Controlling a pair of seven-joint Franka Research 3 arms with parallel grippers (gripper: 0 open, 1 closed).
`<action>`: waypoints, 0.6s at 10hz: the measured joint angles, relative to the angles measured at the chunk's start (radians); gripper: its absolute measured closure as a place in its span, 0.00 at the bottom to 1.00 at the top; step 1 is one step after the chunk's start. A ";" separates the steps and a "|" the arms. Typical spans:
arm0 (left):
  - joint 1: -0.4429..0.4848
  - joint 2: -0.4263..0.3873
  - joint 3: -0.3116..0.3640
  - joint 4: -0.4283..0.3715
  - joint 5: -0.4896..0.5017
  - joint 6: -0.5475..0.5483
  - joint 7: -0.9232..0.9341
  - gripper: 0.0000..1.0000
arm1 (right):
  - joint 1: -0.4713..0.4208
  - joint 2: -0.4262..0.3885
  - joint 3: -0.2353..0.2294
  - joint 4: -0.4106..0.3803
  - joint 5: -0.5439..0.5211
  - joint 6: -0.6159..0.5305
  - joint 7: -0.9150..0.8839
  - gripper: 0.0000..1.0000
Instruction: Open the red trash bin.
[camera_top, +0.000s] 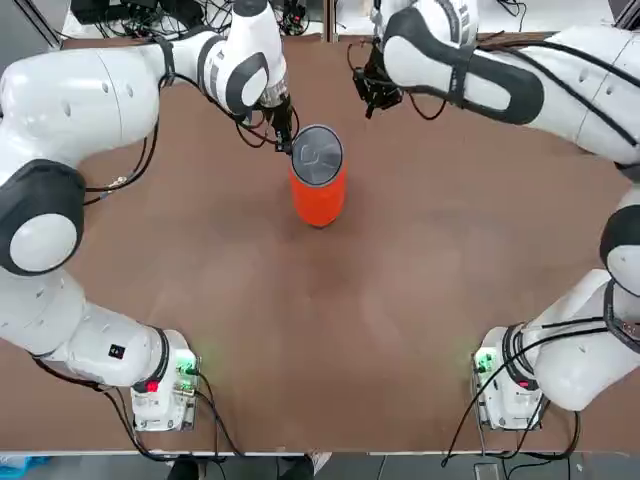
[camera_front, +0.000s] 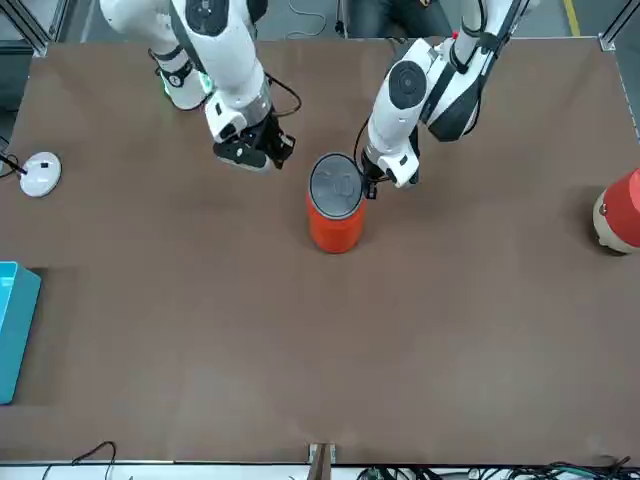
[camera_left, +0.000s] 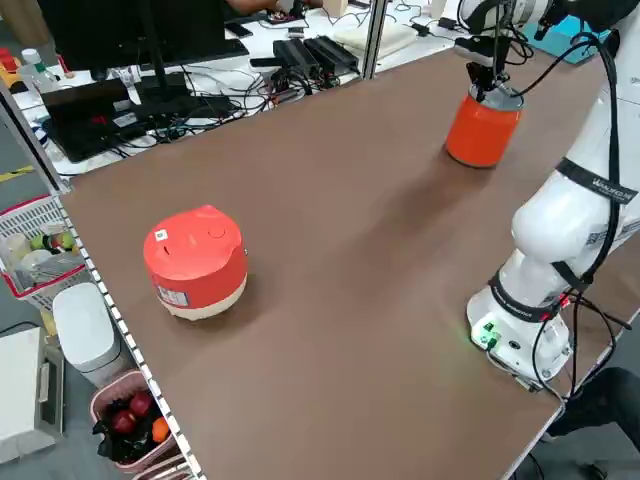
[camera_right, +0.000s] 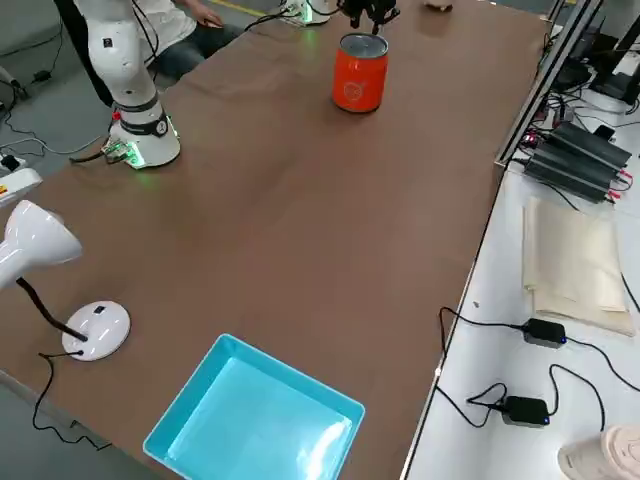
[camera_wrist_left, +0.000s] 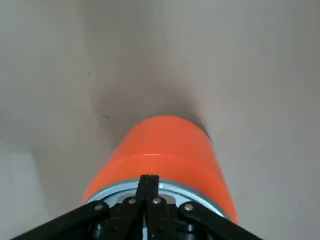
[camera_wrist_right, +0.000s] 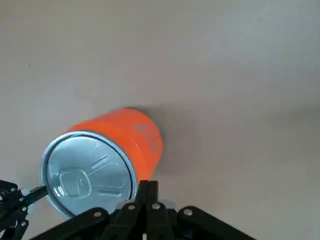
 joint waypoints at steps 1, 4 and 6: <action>0.000 0.000 0.000 0.000 0.000 0.000 0.000 0.99 | 0.016 0.005 0.000 -0.016 0.000 0.024 0.011 0.99; 0.000 0.000 0.000 0.000 0.000 0.000 -0.002 0.99 | 0.058 0.013 0.000 -0.049 0.000 0.077 0.046 0.99; 0.000 0.000 0.000 0.000 0.000 0.000 -0.002 0.99 | 0.110 0.045 0.000 -0.062 0.000 0.123 0.088 0.99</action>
